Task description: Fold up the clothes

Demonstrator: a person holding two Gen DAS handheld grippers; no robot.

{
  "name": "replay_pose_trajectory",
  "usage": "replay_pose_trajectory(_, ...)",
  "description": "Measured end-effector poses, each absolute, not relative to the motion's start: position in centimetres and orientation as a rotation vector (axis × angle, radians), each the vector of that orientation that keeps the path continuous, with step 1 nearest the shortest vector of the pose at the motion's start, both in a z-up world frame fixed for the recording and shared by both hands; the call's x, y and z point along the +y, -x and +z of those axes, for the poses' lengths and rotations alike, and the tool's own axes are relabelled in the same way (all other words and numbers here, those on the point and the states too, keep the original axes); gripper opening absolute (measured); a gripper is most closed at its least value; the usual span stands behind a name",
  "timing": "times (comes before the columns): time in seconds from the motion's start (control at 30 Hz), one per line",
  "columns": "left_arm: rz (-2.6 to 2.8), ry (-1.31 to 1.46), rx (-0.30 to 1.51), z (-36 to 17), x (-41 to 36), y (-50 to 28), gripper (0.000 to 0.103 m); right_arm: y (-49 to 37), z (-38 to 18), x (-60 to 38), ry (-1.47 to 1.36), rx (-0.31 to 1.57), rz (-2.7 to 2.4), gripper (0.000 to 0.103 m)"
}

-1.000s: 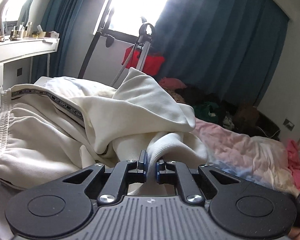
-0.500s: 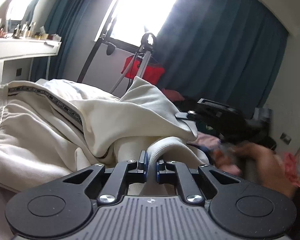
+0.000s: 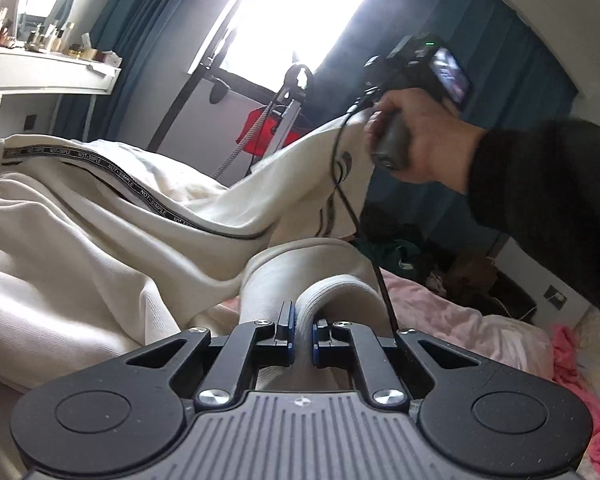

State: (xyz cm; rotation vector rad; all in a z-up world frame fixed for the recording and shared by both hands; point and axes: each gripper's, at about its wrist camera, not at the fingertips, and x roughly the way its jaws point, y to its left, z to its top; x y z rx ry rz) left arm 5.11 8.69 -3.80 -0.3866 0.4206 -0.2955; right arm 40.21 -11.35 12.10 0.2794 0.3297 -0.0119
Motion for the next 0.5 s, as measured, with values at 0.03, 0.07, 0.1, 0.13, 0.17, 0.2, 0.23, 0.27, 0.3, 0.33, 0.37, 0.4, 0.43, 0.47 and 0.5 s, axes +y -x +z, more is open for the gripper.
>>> replay_pose_trajectory(0.03,-0.3,0.38,0.421,-3.9,8.6,-5.0,0.008,-40.9,11.6,-11.5,-0.263,0.337,-0.032,0.007)
replay_pose_trajectory(0.07,-0.304,0.38,0.425,-4.1,8.6,-5.1,0.008,-41.5,10.8,-11.8,-0.26,0.36,-0.048,0.009)
replay_pose_trajectory(0.1,-0.306,0.383,0.432,-4.2,8.6,-5.1,0.008,-42.0,9.6,-12.4,-0.273,0.401,-0.06,0.009)
replay_pose_trajectory(0.13,-0.308,0.386,0.44,-4.3,8.5,-5.2,0.008,-42.3,8.5,-13.1,-0.29,0.444,-0.063,0.01)
replay_pose_trajectory(0.17,-0.311,0.389,0.447,-4.5,8.5,-5.3,0.008,-42.5,7.3,-13.9,-0.312,0.487,-0.056,0.012)
replay_pose_trajectory(0.2,-0.312,0.394,0.455,-4.6,8.5,-5.3,0.008,-42.4,6.1,-14.9,-0.332,0.53,-0.05,0.026)
replay_pose_trajectory(0.23,-0.314,0.403,0.464,-4.7,8.5,-5.2,0.008,-41.9,4.9,-15.9,-0.354,0.564,-0.046,0.053)
replay_pose_trajectory(0.27,-0.319,0.412,0.472,-4.8,8.5,-5.2,0.008,-41.1,3.7,-16.8,-0.386,0.581,-0.04,0.065)
replay_pose_trajectory(0.3,-0.321,0.418,0.477,-4.9,8.4,-5.2,0.008,-40.1,2.4,-17.7,-0.429,0.587,-0.031,0.075)
replay_pose_trajectory(0.33,-0.323,0.422,0.48,-4.9,8.4,-5.1,0.008,-39.0,1.2,-18.6,-0.472,0.592,-0.022,0.074)
replay_pose_trajectory(0.37,-0.321,0.423,0.481,-4.9,8.3,-5.1,0.008,-38.0,0.1,-19.4,-0.507,0.598,-0.018,0.074)
replay_pose_trajectory(0.4,-0.318,0.419,0.48,-4.9,8.1,-5.0,0.008,-36.8,-0.7,-20.2,-0.53,0.58,-0.028,0.074)
replay_pose_trajectory(0.43,-0.316,0.416,0.478,-4.9,8.0,-4.9,0.008,-35.3,-1.0,-21.0,-0.549,0.534,-0.05,0.074)
replay_pose_trajectory(0.47,-0.316,0.413,0.476,-5.0,7.9,-4.8,0.008,-33.9,-1.4,-21.9,-0.567,0.488,-0.071,0.075)
replay_pose_trajectory(0.5,-0.314,0.409,0.474,-4.9,7.8,-4.8,0.008,-32.4,-1.8,-22.7,-0.586,0.442,-0.093,0.075)
